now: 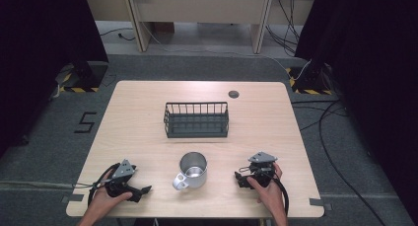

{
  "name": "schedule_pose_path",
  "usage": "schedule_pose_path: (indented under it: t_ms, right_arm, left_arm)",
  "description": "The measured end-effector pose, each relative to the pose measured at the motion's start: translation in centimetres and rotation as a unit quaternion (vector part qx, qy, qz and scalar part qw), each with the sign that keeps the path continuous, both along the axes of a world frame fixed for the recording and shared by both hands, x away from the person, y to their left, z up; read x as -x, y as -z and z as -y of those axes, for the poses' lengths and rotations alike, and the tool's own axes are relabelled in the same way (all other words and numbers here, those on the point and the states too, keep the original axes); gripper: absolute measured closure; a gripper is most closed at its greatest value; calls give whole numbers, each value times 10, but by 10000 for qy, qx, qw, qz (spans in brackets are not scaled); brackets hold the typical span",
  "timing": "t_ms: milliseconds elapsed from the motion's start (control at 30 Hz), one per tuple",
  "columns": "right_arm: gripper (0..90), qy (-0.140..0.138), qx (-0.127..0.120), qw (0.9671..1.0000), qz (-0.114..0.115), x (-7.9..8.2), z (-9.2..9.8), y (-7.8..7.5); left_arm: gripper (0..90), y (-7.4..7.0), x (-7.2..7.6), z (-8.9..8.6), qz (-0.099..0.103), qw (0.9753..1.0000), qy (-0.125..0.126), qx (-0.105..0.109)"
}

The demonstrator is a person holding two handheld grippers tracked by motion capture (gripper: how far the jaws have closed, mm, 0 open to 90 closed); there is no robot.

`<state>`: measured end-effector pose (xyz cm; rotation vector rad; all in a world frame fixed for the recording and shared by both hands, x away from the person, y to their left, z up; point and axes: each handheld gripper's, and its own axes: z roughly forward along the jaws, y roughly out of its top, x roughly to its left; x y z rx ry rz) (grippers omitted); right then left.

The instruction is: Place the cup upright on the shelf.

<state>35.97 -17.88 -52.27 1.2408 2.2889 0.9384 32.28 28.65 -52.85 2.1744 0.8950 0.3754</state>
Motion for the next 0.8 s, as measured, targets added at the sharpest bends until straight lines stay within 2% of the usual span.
schedule_pose_path:
  t_ms: [100,233,267,300,333,400,467,500,533,567,667,800]
  right_arm:
    - [15,40,-11,10000,-5,1,-1,0]
    - [81,14,-19,10000,68,3,-1,-1]
    - [195,29,-69,9999,154,4,-2,-3]
    - [194,40,-77,9998,190,5,-2,-4]
    - [153,15,-87,9996,252,6,-2,-5]
    - [180,-96,-185,9990,397,8,-2,-8]
    - [151,-266,-364,9975,547,12,-2,-11]
    - [151,-266,-364,9975,547,12,-2,-11]
    - [158,-477,-570,9949,679,15,-2,-15]
    - [150,-560,-647,9935,754,17,-4,-17]
    - [152,-811,-767,9891,965,22,-9,-24]
    - [152,-1184,-947,9816,1162,29,-19,-35]
  left_arm:
    - [0,0,0,0,0,10000,-2,3]
    - [0,0,0,0,-1,10000,-1,2]
    - [0,0,0,0,-9,10000,1,-3]
    - [0,0,0,0,-8,10000,1,-2]
    - [0,0,0,0,-7,10000,2,-4]
    - [0,0,0,0,-9,10000,2,-3]
    - [0,0,0,0,-9,10000,3,-4]
    - [0,0,0,0,-9,10000,3,-4]
    - [0,0,0,0,-9,10000,2,-2]
    - [0,0,0,0,-9,10000,2,-2]
    - [0,0,0,0,-9,10000,3,-5]
    - [0,0,0,0,-7,10000,3,-3]
